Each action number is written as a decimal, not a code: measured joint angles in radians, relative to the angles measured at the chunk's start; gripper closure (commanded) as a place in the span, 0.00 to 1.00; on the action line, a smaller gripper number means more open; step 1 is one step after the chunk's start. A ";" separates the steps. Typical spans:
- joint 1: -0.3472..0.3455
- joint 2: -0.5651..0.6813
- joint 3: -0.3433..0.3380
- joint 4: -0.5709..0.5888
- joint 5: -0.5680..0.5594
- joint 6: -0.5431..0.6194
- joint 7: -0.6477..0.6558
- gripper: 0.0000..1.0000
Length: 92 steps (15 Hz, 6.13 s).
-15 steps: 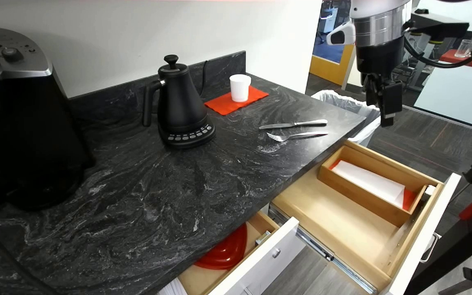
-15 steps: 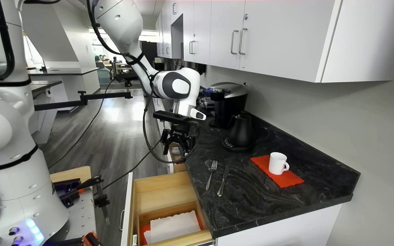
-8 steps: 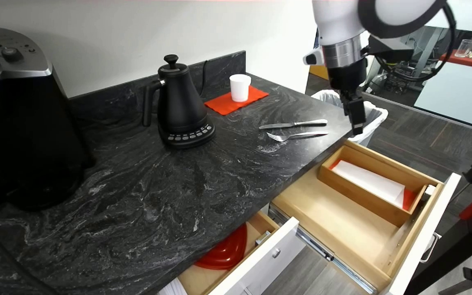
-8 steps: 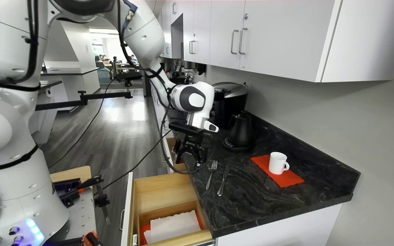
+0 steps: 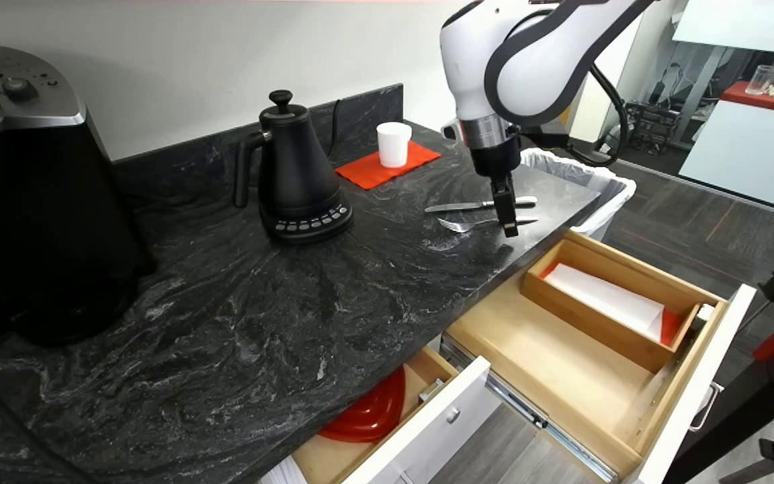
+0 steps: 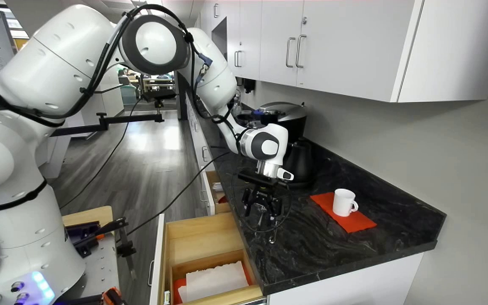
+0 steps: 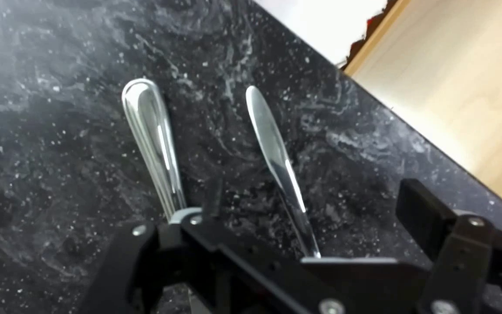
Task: Place the folk and knife in the drawer
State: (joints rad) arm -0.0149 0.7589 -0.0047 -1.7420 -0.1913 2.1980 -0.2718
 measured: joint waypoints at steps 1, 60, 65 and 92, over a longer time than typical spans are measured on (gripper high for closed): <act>0.000 0.011 0.000 0.016 0.000 0.000 0.000 0.00; -0.092 -0.426 0.119 -0.685 0.464 0.413 0.003 0.94; -0.074 -0.583 0.117 -0.917 0.506 0.517 0.143 0.94; -0.071 -0.369 -0.017 -0.863 0.348 0.643 0.217 0.94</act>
State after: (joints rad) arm -0.0862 0.3904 -0.0215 -2.6051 0.1569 2.8406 -0.0553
